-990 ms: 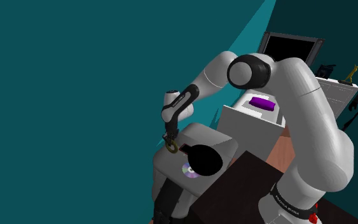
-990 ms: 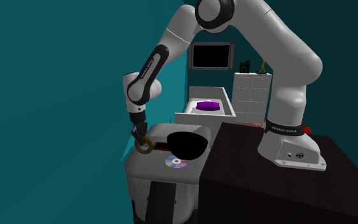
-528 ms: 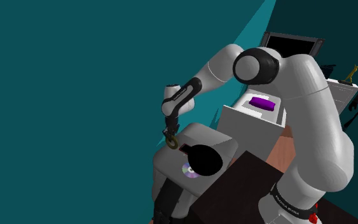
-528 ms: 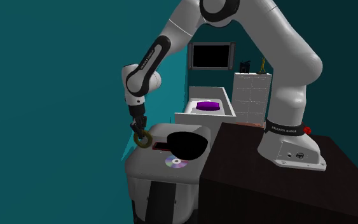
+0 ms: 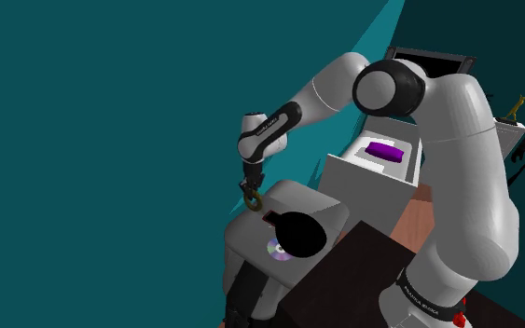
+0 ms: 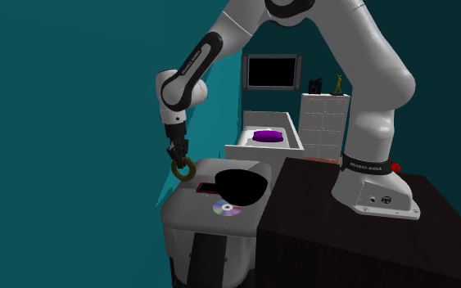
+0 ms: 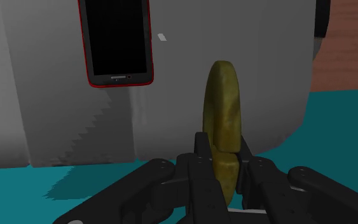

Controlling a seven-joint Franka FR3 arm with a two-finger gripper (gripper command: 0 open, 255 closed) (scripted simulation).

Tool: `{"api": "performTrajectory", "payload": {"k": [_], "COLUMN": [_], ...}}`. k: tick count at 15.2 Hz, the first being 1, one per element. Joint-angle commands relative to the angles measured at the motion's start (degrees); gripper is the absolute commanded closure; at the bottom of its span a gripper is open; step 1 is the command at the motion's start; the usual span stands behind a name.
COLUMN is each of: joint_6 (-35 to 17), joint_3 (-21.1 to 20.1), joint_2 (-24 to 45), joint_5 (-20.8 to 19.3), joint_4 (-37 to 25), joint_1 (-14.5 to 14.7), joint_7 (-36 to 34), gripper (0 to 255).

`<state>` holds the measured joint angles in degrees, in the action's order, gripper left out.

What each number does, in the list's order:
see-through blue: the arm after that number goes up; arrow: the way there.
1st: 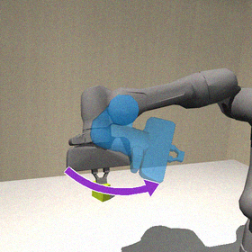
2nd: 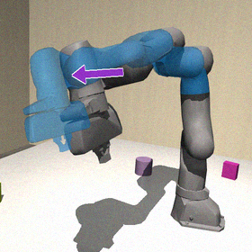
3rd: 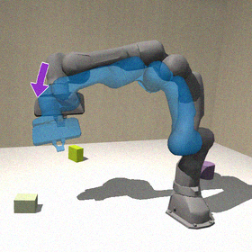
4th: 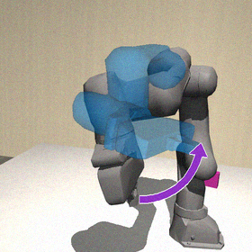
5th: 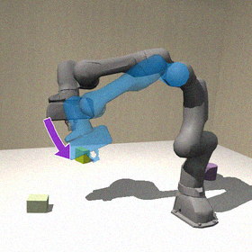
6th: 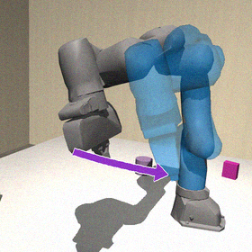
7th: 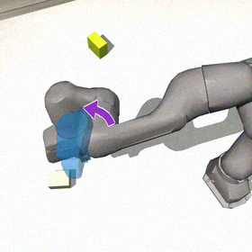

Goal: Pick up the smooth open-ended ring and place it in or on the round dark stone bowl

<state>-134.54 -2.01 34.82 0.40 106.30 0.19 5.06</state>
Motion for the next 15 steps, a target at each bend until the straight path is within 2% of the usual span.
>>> {"api": "performTrajectory", "payload": {"k": [1, 15], "joint_6": [1.0, 8.8], "joint_3": [0.0, -0.2], "joint_2": [-1.3, -8.8], "joint_5": [0.0, 0.2], "joint_4": [0.4, 0.0], "joint_1": [0.0, -0.2], "joint_7": [0.0, 0.0], "gripper": [255, 255]}}
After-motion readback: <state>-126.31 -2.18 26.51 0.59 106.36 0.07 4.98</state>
